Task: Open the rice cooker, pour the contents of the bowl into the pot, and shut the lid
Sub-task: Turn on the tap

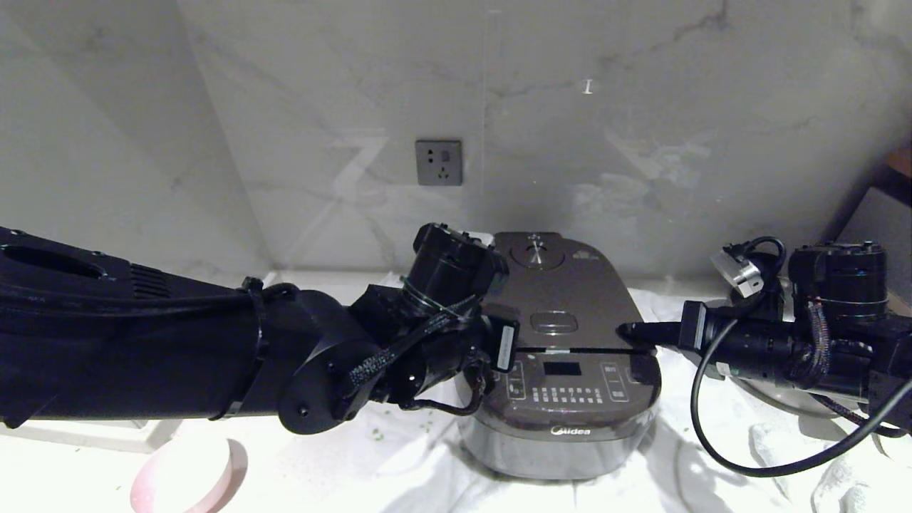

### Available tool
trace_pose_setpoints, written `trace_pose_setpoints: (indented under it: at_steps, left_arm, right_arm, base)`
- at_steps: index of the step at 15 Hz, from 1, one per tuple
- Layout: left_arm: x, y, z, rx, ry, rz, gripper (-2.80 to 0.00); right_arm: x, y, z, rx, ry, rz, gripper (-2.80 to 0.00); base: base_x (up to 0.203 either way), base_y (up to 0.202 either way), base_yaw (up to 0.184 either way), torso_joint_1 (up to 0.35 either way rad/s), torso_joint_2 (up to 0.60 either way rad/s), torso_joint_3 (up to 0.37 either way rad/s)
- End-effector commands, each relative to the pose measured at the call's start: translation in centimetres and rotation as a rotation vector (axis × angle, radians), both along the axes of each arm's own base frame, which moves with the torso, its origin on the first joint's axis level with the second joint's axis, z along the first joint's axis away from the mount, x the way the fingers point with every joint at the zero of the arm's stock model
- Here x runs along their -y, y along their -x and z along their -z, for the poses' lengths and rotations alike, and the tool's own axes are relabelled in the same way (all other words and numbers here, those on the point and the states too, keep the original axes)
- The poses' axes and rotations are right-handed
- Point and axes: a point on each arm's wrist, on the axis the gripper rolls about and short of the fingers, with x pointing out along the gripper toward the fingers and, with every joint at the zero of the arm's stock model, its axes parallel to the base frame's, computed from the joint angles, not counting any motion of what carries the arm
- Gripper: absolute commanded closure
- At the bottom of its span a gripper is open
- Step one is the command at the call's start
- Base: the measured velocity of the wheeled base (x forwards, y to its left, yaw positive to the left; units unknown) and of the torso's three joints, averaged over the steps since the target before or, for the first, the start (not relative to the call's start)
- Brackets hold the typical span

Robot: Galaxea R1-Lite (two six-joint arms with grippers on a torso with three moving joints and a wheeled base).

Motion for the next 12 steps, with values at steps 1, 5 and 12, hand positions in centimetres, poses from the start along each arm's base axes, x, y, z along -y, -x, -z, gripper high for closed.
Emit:
trace_pose_setpoints:
  at_steps: [1,5,12]
  left_arm:
    - [0.0,0.1,1.2,-0.027,-0.031,0.000,0.00]
    - [0.4,-0.2,2.0,-0.044,-0.038,0.010,0.00]
    - [0.9,-0.3,3.0,-0.068,-0.051,0.022,0.00]
  right_arm:
    - [-0.1,-0.6,1.3,-0.049,0.004,-0.002,0.00]
    - [-0.2,-1.2,2.5,-0.038,0.003,0.002,0.00]
    - [-0.1,-1.0,3.0,-0.047,0.002,-0.003,0.00]
  base:
    - [0.000,0.000,0.000,0.000,0.00,0.000]
    - [0.000,0.000,0.000,0.000,0.00,0.000]
    - [0.000,0.000,0.000,0.000,0.00,0.000]
